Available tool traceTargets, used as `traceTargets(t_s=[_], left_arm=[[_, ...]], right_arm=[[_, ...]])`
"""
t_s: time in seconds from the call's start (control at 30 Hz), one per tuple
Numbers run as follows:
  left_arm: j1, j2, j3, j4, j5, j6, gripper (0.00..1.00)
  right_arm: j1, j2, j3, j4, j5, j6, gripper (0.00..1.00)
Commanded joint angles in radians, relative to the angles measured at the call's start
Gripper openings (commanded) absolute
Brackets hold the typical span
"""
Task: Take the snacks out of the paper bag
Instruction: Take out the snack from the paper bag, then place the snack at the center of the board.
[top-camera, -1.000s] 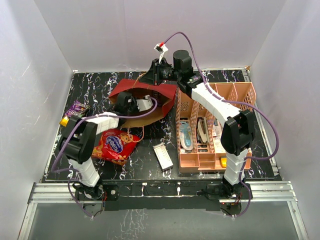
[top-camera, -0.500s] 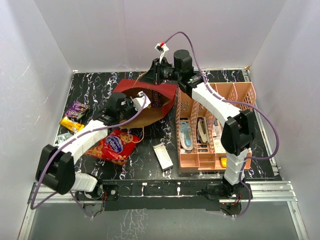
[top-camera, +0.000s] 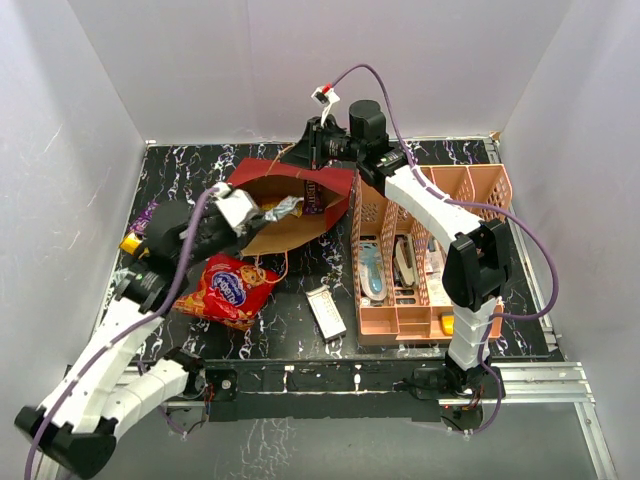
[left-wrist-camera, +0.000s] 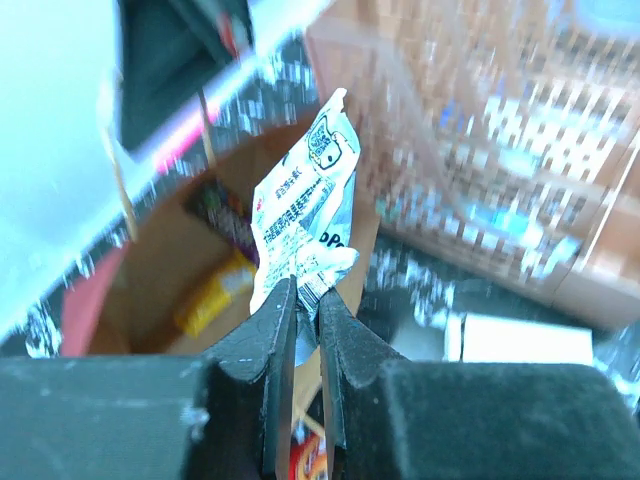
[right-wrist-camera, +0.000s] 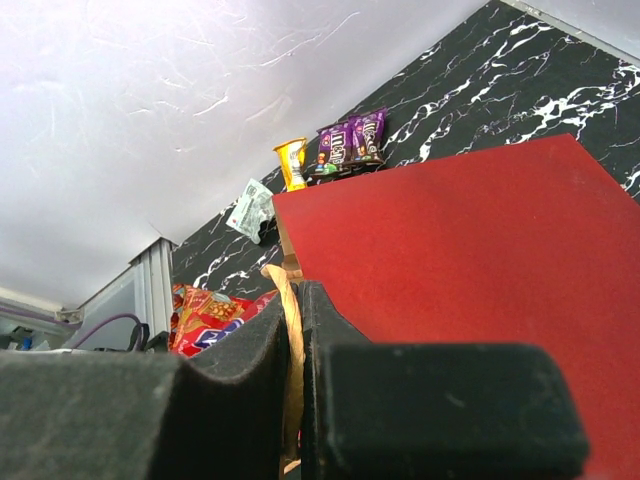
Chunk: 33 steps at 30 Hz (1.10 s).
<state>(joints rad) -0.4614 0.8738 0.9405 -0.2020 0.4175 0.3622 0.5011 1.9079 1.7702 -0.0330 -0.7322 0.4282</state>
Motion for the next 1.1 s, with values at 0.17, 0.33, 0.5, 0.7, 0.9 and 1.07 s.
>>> traceTargets(t_s=[0.17, 0.33, 0.5, 0.7, 0.9, 1.07], left_arm=[[-0.002, -0.032, 0.179, 0.35, -0.128, -0.321, 0.0], [-0.003, 0.185, 0.387, 0.291, -0.768, -0.217, 0.0], [0.075, 0.514, 0.509, 0.554, -1.593, 0.115, 0.0], [0.148, 0.687, 0.294, 1.06, -1.896, 0.35, 0.0], [0.294, 0.733, 0.041, 1.294, -2.056, 0.32, 0.0], [0.361, 0.731, -0.122, 1.436, -2.092, 0.283, 0.0]], right_arm=[[-0.009, -0.078, -0.017, 0.067, 0.001, 0.004, 0.08], [-0.009, -0.081, -0.021, 0.066, 0.001, 0.007, 0.08], [-0.009, -0.078, -0.023, 0.071, -0.004, 0.017, 0.08], [-0.009, -0.08, -0.029, 0.068, -0.004, 0.014, 0.08], [-0.01, -0.077, -0.026, 0.061, -0.004, 0.01, 0.08], [-0.01, -0.063, -0.015, 0.064, -0.012, 0.019, 0.08]])
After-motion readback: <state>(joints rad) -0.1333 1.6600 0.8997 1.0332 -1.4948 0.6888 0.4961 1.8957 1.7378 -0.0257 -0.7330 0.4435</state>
